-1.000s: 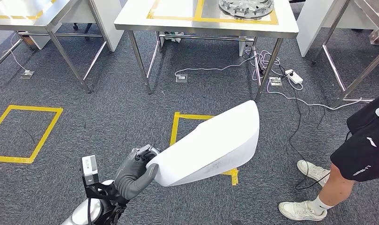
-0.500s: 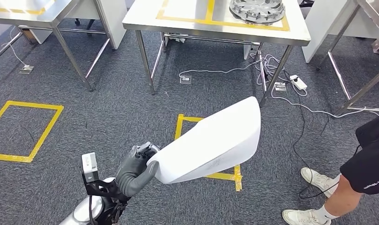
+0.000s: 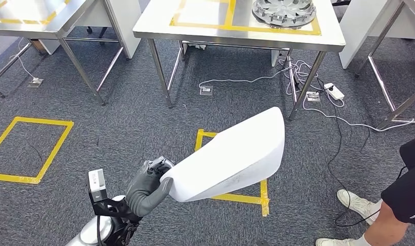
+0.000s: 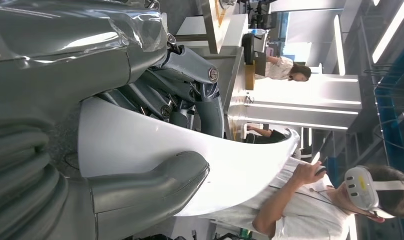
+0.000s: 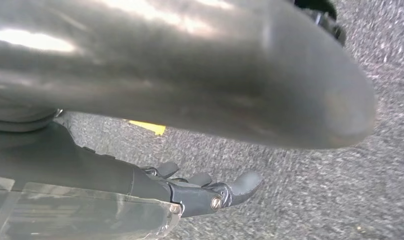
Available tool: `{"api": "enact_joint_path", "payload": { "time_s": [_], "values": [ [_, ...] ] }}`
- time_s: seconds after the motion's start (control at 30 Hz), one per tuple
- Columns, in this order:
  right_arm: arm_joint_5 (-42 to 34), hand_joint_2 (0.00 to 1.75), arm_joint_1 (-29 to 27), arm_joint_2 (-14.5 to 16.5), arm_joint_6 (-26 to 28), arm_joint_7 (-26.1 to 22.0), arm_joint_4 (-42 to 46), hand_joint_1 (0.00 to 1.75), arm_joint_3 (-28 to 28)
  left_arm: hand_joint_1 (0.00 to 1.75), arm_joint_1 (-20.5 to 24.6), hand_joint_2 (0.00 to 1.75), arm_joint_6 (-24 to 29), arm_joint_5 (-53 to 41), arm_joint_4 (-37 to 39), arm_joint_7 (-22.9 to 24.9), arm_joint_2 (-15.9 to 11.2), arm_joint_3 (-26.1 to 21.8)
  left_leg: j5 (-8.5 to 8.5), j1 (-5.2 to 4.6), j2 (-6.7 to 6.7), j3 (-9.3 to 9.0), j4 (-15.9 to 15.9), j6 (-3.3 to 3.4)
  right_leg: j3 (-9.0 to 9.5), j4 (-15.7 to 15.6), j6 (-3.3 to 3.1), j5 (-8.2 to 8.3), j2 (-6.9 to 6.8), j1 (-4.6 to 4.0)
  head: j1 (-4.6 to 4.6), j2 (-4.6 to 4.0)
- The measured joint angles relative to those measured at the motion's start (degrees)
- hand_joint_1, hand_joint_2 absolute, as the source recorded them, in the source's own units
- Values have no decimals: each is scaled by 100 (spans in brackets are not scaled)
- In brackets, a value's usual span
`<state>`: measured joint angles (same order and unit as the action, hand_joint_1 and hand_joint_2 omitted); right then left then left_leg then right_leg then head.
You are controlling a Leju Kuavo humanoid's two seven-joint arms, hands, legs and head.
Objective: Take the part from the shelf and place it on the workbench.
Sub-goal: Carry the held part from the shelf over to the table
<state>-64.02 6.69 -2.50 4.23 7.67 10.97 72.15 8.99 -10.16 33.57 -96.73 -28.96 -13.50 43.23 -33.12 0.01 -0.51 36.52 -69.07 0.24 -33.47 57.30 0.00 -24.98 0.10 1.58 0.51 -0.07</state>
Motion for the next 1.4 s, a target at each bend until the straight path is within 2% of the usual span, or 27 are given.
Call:
{"api": "enact_joint_path", "payload": {
  "time_s": [0.03, 0.07, 0.1, 0.17, 0.2, 0.23, 0.33, 0.4, 0.47, 0.53, 0.57, 0.6, 0.63, 0.7, 0.77, 0.83, 0.9, 0.93, 0.97, 1.03, 1.07, 1.1, 1.13, 1.2, 1.23, 1.3, 1.4],
  "values": [
    [4, 0, 0, 3, 0, 0, 0, 0, 0, 175, -7, 175, 2, 0, 1, -3, -8, 1, -79, 26, 11, 236, -355, -30, 28, 1, -7, -27, 2, -6, -2, 0],
    [8, 0, -2, 3, -1, -1, -1, 0, 1, 175, -12, 175, 5, 0, 2, -4, -14, 2, -48, 46, 23, 398, -529, -46, 61, 2, -6, -58, 6, -10, -1, 0],
    [13, 0, -3, 2, -1, -1, -1, 0, 1, 175, -15, 175, 9, 0, 3, -5, -19, 2, 108, 59, 33, 445, -468, -49, 106, 2, 1, -90, 12, -12, -1, 0],
    [25, 0, 0, 3, -1, -3, -1, 0, 2, 175, -12, 175, 16, 0, 2, -14, -25, 0, 657, 60, 43, 227, 246, -2, 212, -6, 20, -163, 25, -14, -1, 0],
    [30, 0, 5, 13, -1, -4, 0, 0, 2, 175, -10, 175, 21, -1, 2, -21, -32, -2, 855, 45, 48, 72, 628, 43, 259, -11, 37, -197, 30, -24, -10, 0],
    [34, 0, 11, 19, -1, -4, 1, 0, 1, 175, -6, 175, 26, -2, -1, -29, -38, -3, 960, 21, 52, -47, 919, 94, 280, -17, 58, -223, 32, -31, -13, 0],
    [49, 0, 18, 39, -2, -6, 1, 0, 3, 175, -1, 175, 45, -5, -14, -47, -54, -7, 915, -38, 53, -155, 1159, 220, 294, -58, 141, -262, 23, -43, -11, 0],
    [56, 0, 16, 40, -2, -7, 1, 0, 4, 175, -6, 175, 51, -7, -26, -55, -58, -9, 928, -16, 48, -275, 1278, 278, 269, 23, 174, -316, 5, -45, -17, 0],
    [58, 0, 17, 25, -2, -8, 1, 0, 4, 175, -2, 175, 50, -7, -32, -61, -50, -5, 928, 13, 51, -398, 1379, 327, -22, 564, 157, -505, -2, -46, -31, 0],
    [60, 0, 4, 12, 0, -9, 1, 0, 4, 175, -2, 175, 44, -7, -31, -64, -44, 4, 879, 9, 40, -445, 1387, 353, -536, 1373, 155, -731, -1, -42, -34, 0],
    [60, 0, -7, 6, 2, -9, 1, 0, 4, 175, -8, 175, 38, -7, -31, -65, -43, 9, 847, 8, 29, -471, 1384, 352, -733, 1613, 185, -750, -2, -33, -33, 0],
    [60, 0, -16, -2, 4, -9, 0, 0, 4, 175, -12, 175, 31, -7, -30, -66, -43, 14, 809, 11, 17, -512, 1380, 341, -819, 1630, 240, -663, -3, -21, -33, 0],
    [60, 0, -21, -10, 6, -9, -1, 0, 4, 175, -14, 175, 24, -7, -30, -66, -43, 18, 761, 18, 6, -564, 1370, 320, -777, 1404, 311, -478, -5, -5, -34, 0],
    [58, 0, -22, -21, 7, -14, -1, 0, 3, 175, -12, 175, 11, -5, -29, -72, -43, 21, 620, 18, -4, -658, 1306, 252, -465, 589, 429, -25, -22, 26, -38, 0],
    [55, 0, -21, -18, 7, -22, 0, 0, 2, 175, -8, 175, 0, -1, -28, -83, -46, 23, 478, -3, -4, -686, 1231, 181, -243, 114, 376, 161, -26, 31, -35, 0],
    [55, 0, -21, -14, 7, -36, 1, 0, 1, 175, -6, 175, -5, 2, -27, -93, -50, 25, 403, 4, 5, -698, 1213, 133, -209, 84, 241, 119, -10, 6, -25, 0],
    [62, 0, -22, -14, 4, -53, 1, 0, 0, 175, -4, 175, -5, 2, -28, -105, -51, 22, 328, 46, 19, -690, 1125, 84, -171, 81, 157, 74, 8, 10, -19, 0],
    [69, 0, -21, -14, 2, -59, 1, 0, 0, 175, -4, 175, -4, 2, -29, -114, -52, 21, 236, 59, 26, -612, 942, 54, -138, 77, 120, 48, 17, 22, -18, 0],
    [74, 0, -21, -13, 0, -63, 1, 0, 1, 175, -5, 175, -3, 2, -30, -124, -55, 19, 103, 68, 33, -453, 629, 22, -101, 75, 83, 19, 22, 26, -15, 0],
    [82, 0, -23, -13, -4, -66, 1, 0, 2, 175, -16, 175, 0, 2, -30, -140, -63, 17, -175, 71, 42, 42, -191, -22, -32, 75, 34, -49, 25, 7, -14, 0],
    [87, 0, -26, -12, -6, -66, 1, 0, 2, 175, -25, 175, 2, 1, -30, -144, -68, 17, -208, 71, 44, 267, -486, -22, 12, 75, 24, -89, 30, -6, -14, 0],
    [94, 0, -30, -12, -8, -66, 1, 0, 2, 175, -32, 175, 5, 0, -30, -148, -74, 17, -117, 68, 44, 396, -571, -3, 67, 75, 21, -132, 37, -22, -14, 0],
    [102, 0, -31, -12, -9, -68, 1, 0, 2, 175, -36, 175, 9, -3, -30, -153, -79, 16, 98, 61, 43, 408, -418, 39, 135, 73, 19, -178, 45, -41, -14, 0],
    [113, 0, -26, -2, -13, -72, 1, 0, 2, 175, -37, 175, 20, -12, -31, -165, -87, 10, 668, 8, 43, 172, 343, 197, 277, 56, 15, -272, 56, -75, -15, 0],
    [117, 0, -19, 12, -16, -74, 2, 0, 2, 175, -38, 175, 26, -19, -32, -171, -92, 5, 843, -29, 54, 33, 692, 290, 336, 37, 24, -311, 57, -98, -25, 0],
    [126, 0, -3, 38, -34, -77, 6, 0, 3, 175, -37, 175, 44, -36, -37, -184, -98, -5, 919, -105, 66, -124, 1063, 424, 403, 14, 64, -342, 51, -102, -29, 0],
    [143, 0, 6, 55, -61, -84, 15, 0, 4, 175, -45, 175, 63, -56, -47, -192, -102, -10, 873, -121, 44, -319, 1272, 496, 440, 127, 162, -319, 25, -77, -17, 1]
  ]
}}
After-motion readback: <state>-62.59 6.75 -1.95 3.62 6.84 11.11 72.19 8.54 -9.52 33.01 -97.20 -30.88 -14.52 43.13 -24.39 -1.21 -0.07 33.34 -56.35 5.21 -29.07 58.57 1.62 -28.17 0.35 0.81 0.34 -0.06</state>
